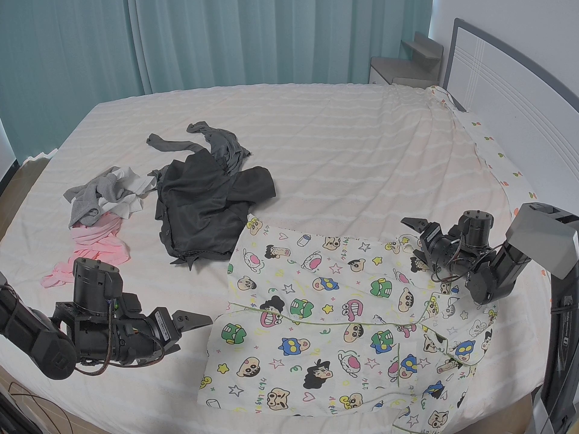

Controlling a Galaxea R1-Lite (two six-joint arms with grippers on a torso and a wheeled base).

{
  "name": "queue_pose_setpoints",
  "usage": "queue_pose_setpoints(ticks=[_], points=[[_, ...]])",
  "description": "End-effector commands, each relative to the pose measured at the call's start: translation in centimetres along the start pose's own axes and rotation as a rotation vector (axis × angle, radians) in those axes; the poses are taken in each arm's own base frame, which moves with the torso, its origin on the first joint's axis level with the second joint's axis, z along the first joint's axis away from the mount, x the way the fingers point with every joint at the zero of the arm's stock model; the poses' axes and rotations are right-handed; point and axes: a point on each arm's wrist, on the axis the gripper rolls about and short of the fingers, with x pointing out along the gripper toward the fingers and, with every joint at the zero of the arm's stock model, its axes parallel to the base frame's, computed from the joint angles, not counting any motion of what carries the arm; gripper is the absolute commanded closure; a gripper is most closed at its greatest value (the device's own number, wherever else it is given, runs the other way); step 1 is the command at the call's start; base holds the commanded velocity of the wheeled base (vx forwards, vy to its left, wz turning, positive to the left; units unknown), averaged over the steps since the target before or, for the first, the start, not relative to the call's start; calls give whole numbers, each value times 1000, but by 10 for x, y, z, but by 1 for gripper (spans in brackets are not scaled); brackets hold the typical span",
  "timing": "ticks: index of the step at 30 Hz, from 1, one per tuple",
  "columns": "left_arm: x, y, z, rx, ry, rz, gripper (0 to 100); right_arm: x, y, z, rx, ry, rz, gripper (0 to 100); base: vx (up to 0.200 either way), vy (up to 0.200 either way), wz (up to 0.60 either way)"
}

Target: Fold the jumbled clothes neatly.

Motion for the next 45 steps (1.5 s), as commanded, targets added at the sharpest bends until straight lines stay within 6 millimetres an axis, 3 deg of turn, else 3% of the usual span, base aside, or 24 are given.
queue_pose_setpoints(ticks=[1, 12, 22, 28, 34, 39, 45], points=[[1, 1, 0, -3, 4, 5, 0, 9, -10, -7, 3, 11, -18, 0, 0, 0, 0], [2, 2, 0, -2, 2, 12, 0, 3, -16, -3, -32, -31, -61, 0, 0, 0, 0], [2, 2, 0, -2, 2, 12, 0, 21, -25, -1, -68, -71, -71, 0, 0, 0, 0], [2, 2, 0, -2, 3, 13, 0, 32, -19, 7, -75, -96, -37, 0, 0, 0, 0], [2, 2, 0, -2, 2, 12, 0, 48, 1, 21, -99, -205, 37, 0, 0, 0, 0], [2, 2, 0, -2, -1, 9, 0, 45, 12, 30, -117, -279, 117, 0, 0, 0, 0], [2, 2, 0, -2, -2, 7, 0, 42, 10, 34, -118, -299, 127, 0, 0, 0, 0]])
